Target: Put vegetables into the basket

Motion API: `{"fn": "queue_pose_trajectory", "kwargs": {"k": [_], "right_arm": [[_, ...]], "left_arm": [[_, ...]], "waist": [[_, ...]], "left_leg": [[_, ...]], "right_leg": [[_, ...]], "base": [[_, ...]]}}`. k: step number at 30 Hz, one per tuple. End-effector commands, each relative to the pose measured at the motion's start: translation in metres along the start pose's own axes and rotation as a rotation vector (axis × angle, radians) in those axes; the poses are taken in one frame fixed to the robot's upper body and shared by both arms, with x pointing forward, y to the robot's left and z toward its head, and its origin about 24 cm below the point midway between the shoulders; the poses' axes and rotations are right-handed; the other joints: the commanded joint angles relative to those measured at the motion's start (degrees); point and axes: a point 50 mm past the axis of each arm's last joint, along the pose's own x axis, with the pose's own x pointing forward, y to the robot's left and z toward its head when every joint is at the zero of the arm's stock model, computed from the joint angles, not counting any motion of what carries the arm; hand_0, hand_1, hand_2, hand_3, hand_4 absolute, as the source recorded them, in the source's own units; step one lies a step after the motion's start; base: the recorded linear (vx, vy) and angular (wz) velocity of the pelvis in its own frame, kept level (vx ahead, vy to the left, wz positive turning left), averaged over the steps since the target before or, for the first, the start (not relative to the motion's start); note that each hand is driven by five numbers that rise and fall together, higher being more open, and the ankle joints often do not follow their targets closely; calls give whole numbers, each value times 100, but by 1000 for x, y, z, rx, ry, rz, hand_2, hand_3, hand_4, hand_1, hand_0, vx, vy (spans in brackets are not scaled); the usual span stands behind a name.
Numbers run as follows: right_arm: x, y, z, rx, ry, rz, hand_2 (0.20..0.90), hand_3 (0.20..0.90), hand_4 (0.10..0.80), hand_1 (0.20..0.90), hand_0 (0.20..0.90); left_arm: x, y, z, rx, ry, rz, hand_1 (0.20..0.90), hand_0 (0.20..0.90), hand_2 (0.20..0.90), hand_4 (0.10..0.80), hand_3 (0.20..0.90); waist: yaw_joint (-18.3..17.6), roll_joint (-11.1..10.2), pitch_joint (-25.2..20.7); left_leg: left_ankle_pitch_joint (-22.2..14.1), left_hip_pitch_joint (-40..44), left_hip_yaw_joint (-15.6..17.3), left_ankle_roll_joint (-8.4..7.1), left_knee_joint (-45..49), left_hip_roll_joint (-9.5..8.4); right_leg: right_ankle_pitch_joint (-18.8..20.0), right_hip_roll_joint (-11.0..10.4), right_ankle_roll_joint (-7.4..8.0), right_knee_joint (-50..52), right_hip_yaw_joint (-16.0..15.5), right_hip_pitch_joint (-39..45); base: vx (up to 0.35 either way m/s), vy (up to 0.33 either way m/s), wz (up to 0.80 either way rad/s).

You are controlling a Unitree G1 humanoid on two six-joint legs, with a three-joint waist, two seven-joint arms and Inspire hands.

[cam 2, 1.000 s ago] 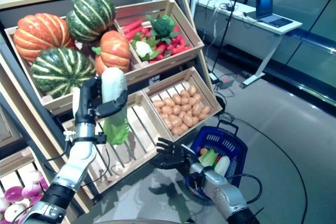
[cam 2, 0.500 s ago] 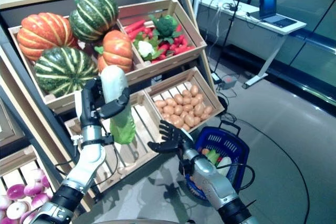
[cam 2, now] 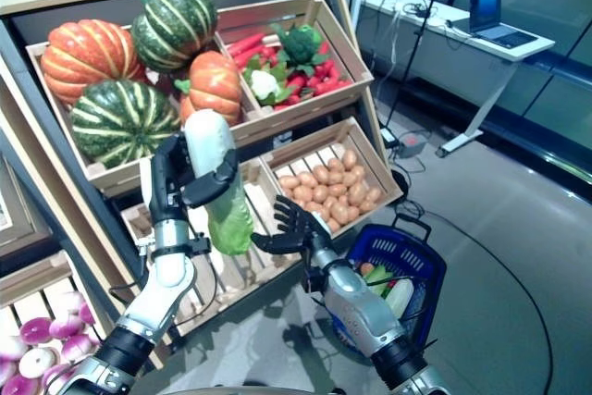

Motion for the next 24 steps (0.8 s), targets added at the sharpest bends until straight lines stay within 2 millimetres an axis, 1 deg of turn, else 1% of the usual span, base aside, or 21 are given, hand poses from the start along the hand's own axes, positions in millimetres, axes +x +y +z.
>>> {"fn": "queue_pose_trajectory", "kwargs": {"k": [1, 5, 9, 14, 20, 24], "right_arm": [[10, 38, 67, 82, -284, 205, 900, 900, 800, 900, 900], [11, 42, 71, 93, -281, 253, 900, 900, 800, 900, 900], [13, 48, 74, 140, -253, 326, 900, 900, 800, 900, 900], [14, 53, 75, 176, -226, 388, 900, 900, 800, 900, 900], [15, 54, 79, 112, -223, 406, 900, 900, 800, 900, 900], [19, 55, 81, 79, -208, 403, 900, 900, 800, 900, 900]], "left_arm": [[32, -16, 62, -172, -346, -76, 300, 300, 300, 400, 300], [29, -19, 56, -177, -322, -102, 300, 300, 300, 400, 300], [29, -21, 51, -175, -305, -129, 300, 300, 300, 400, 300], [27, -22, 47, -163, -297, -150, 300, 300, 300, 400, 300], [27, -23, 45, -165, -293, -183, 300, 300, 300, 400, 300], [27, -28, 47, -192, -298, -215, 300, 300, 300, 400, 300]], "waist": [[66, -225, -90], [84, -246, -101], [116, -275, -119], [140, -296, -148], [151, -311, -179], [155, -320, -207]], "left_leg": [[-544, 225, 43, 41, 12, -116], [-546, 231, 34, 38, 12, -114], [-547, 240, 20, 33, 12, -116], [-550, 244, 5, 33, 12, -117], [-546, 247, -15, 28, 12, -113], [-547, 251, -25, 29, 12, -116]], "right_leg": [[-161, -12, -198, 14, 115, 229], [-162, -10, -202, 14, 105, 240], [-166, -3, -208, 14, 102, 258], [-172, -4, -210, 14, 85, 274], [-159, -10, -204, 14, 72, 273], [-159, -5, -207, 14, 87, 271]], "base": [[0, 0, 0], [0, 0, 0], [0, 0, 0], [0, 0, 0], [4, -3, 2], [0, 0, 0]]}}
